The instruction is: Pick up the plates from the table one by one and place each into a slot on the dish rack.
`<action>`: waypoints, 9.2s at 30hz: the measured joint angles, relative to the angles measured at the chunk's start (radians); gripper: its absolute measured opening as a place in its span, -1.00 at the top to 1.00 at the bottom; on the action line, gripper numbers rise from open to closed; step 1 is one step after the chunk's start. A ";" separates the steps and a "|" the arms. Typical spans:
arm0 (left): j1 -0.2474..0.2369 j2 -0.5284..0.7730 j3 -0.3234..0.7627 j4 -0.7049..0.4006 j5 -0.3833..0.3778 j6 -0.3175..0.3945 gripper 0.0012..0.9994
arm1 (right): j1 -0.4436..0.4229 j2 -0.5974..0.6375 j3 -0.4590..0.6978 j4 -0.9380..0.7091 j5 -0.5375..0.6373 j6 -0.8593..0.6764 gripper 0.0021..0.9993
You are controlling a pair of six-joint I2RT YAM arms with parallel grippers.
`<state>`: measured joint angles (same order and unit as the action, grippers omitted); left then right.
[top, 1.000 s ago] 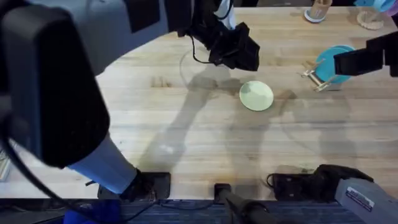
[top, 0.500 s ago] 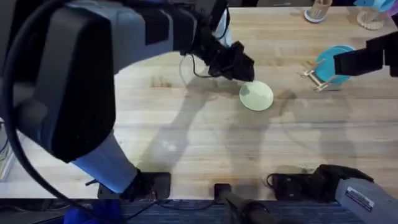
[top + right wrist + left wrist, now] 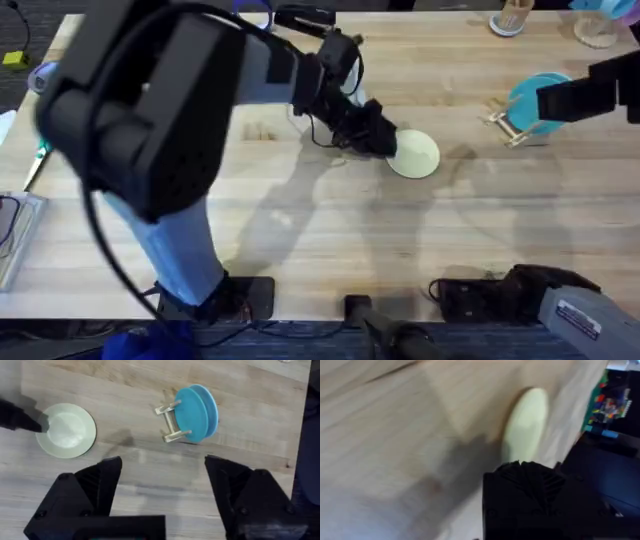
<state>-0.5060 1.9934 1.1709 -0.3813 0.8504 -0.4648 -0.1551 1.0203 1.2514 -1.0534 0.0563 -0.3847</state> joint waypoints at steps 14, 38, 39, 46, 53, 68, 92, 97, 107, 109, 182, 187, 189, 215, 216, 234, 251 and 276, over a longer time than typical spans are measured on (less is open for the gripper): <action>0.000 0.049 0.000 -0.007 0.073 -0.007 0.92 | 0.000 0.000 0.000 -0.062 -0.003 0.000 -0.99; 0.000 0.049 0.000 -0.007 0.073 -0.007 0.92 | 0.002 0.273 0.000 -0.084 -0.447 0.209 -0.99; 0.000 0.049 0.000 -0.007 0.073 -0.007 0.92 | 0.002 0.297 0.000 -0.077 -0.449 0.210 -0.99; 0.000 0.049 0.000 -0.006 0.073 -0.007 0.92 | 0.002 0.448 0.000 -0.019 -0.468 0.218 -0.99; 0.000 0.049 0.000 0.006 0.071 -0.007 0.92 | 0.002 0.548 0.000 0.051 -0.499 0.198 -0.99; 0.000 0.049 0.000 0.008 0.070 -0.007 0.92 | 0.038 0.636 0.000 0.124 -0.507 0.197 -0.99; 0.000 0.048 0.000 0.008 0.070 -0.007 0.92 | 0.127 0.733 0.000 0.088 -0.555 0.197 -0.99; 0.000 0.049 0.000 0.008 0.070 -0.007 0.92 | 0.135 0.752 -0.005 0.089 -0.558 0.197 -0.99; 0.000 0.049 0.000 0.008 0.070 -0.007 0.92 | 0.138 0.751 -0.017 0.088 -0.597 0.197 -0.97; 0.000 0.049 0.000 0.008 0.070 -0.007 0.92 | 0.138 0.751 -0.017 0.088 -0.599 0.197 -0.87; 0.121 -0.183 0.075 -0.263 -0.153 0.049 0.92 | 0.136 0.750 -0.055 0.130 -0.626 0.194 0.94; 0.172 -0.352 0.104 -0.292 -0.250 0.060 0.92 | 0.139 0.751 0.003 0.073 -0.585 0.194 0.94; 0.178 -0.411 0.105 -0.316 -0.306 0.062 0.92 | 0.139 0.752 0.045 0.030 -0.554 0.194 0.94; 0.183 -0.635 0.105 -0.335 -0.584 0.069 -0.99 | 0.139 0.548 0.618 -0.288 0.127 0.142 0.94; 0.183 -0.635 0.105 -0.335 -0.585 0.069 -0.99 | 0.139 0.536 0.618 -0.289 0.172 0.126 0.94; 0.183 -0.635 0.105 -0.335 -0.585 0.069 -0.99 | 0.139 0.502 0.619 -0.329 0.501 -0.099 0.94; 0.183 -0.635 0.105 -0.336 -0.585 0.069 -0.99 | -0.008 0.558 0.619 -0.362 0.264 -0.226 0.94; 0.183 -0.635 0.105 -0.338 -0.585 0.069 -0.99 | -0.072 0.633 0.619 -0.363 0.155 -0.267 0.94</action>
<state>-0.3225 1.3586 1.2755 -0.7189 0.2649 -0.3955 -0.2274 1.6530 1.8706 -1.4166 0.2111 -0.6514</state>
